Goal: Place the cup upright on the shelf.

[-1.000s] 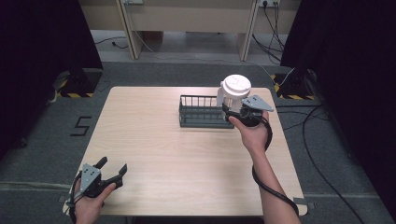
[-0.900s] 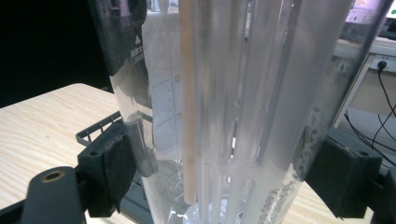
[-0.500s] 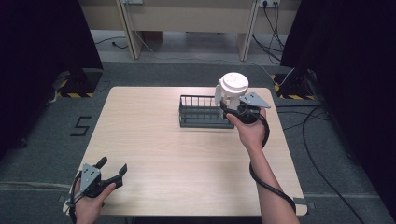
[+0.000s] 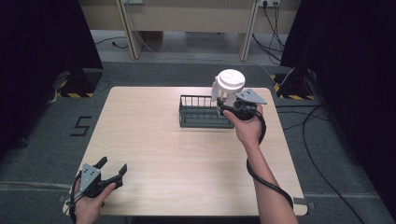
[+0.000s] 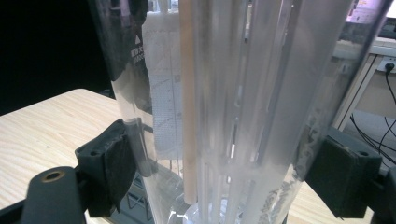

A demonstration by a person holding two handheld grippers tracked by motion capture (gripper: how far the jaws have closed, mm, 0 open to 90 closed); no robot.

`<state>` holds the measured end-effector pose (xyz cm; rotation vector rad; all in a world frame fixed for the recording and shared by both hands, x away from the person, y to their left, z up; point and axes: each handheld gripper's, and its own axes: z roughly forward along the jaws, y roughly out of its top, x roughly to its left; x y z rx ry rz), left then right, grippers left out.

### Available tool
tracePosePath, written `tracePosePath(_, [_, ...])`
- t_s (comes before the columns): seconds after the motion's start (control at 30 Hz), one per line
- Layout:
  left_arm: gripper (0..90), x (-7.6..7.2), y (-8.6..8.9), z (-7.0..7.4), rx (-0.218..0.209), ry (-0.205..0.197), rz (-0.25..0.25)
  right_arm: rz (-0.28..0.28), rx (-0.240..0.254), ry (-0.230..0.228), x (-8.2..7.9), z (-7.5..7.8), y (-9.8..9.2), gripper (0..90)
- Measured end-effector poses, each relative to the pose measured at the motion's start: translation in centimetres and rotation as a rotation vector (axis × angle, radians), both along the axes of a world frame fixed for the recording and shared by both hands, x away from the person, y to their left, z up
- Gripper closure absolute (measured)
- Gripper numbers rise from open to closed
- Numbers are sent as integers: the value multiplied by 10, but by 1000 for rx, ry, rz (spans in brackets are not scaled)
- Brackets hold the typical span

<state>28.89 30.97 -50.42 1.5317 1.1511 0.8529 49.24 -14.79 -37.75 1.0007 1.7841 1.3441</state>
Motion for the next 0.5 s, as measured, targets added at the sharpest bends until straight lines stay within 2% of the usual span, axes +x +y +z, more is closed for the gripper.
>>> tracePosePath(0.5, [167,0,0,0,-1,0,2,6,2,7,11,3,11,186])
